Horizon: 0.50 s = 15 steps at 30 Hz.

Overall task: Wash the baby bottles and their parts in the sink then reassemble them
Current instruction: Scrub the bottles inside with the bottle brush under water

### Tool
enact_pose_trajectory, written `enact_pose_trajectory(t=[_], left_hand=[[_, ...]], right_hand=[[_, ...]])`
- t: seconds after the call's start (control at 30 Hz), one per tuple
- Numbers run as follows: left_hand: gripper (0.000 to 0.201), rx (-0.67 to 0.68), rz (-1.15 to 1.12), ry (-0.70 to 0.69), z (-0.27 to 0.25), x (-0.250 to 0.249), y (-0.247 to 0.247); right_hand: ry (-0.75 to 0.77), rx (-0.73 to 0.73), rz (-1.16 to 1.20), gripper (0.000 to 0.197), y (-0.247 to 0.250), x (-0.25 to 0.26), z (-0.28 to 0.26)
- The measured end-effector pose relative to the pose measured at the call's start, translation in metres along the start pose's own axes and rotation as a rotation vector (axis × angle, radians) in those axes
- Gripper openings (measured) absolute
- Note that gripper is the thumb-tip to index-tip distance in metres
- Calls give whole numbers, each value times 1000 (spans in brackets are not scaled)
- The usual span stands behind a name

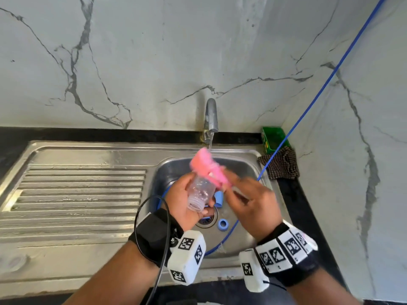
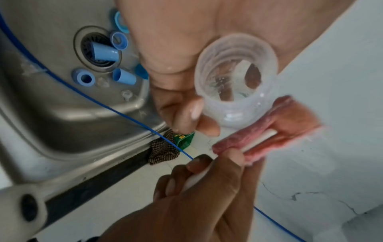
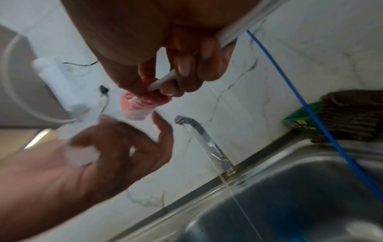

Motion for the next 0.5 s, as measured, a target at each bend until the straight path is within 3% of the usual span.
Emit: enact_pose_trajectory(t=[0.07,0.17,0.3,0.43,0.5], left_hand=[[44,-11,-28,1,3,2,-7],[38,-42,-119,-14,9,5,-10],[40,61,-163,-9,15,14,-33],[46,78,-240,62,22,32,-46],[49,47,-249,51,30,36,-44]], right_hand=[[-4,-41,6,39,6,-5,0],[176,91,-44,37,-1,15,-11],[64,-40,-155,37,27,-18,6],[308,130,-94,33,13,-3,-16],[175,84,-77,31,21,-30,-6]])
Point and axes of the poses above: each hand's wrist, its own z-axis towards the middle knuckle, its own y-axis out of the back of the hand, x = y × z, the point moved 10 cm from there along z, towards the middle knuckle, and after that the axes turned 2 degrees about -x, right-handed, at the moved point
